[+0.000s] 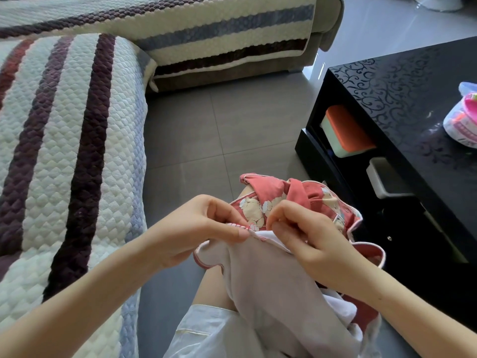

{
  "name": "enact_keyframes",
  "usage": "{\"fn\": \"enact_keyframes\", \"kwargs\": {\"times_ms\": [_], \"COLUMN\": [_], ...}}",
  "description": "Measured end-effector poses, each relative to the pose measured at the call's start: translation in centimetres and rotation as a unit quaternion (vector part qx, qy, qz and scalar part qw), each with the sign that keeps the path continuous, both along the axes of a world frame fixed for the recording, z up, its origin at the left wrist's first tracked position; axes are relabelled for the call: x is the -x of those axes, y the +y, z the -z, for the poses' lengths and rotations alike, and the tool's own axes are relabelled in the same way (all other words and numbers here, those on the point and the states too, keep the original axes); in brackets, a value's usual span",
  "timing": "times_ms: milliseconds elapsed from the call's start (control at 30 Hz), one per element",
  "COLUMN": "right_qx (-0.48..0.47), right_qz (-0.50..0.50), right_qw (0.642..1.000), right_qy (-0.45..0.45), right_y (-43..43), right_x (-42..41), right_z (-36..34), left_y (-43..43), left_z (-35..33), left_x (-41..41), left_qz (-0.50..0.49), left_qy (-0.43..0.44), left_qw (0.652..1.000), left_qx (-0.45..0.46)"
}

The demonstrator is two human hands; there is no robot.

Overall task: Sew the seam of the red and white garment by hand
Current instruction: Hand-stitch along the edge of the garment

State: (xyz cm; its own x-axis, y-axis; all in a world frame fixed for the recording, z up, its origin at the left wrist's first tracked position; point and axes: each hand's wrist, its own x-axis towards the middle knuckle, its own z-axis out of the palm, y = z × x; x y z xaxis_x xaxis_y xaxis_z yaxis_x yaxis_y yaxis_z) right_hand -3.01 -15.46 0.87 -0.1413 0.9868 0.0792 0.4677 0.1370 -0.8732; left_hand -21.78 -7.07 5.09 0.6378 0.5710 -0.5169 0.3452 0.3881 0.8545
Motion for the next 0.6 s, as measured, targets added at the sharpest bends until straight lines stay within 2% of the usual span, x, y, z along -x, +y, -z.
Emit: {"fn": "enact_keyframes", "kwargs": {"times_ms": [600], "right_qx": [0.043], "right_qz": [-0.015], "right_qw": [0.997], "right_qy": [0.069], "right_y": [0.51], "right_x": [0.41], "right_z": [0.75], "left_y": [0.29], "left_z": [0.24], "left_x": [0.24], "left_qz": [0.014], "left_qy": [-0.005], "left_qw": [1.0], "left_qx": [0.012]}}
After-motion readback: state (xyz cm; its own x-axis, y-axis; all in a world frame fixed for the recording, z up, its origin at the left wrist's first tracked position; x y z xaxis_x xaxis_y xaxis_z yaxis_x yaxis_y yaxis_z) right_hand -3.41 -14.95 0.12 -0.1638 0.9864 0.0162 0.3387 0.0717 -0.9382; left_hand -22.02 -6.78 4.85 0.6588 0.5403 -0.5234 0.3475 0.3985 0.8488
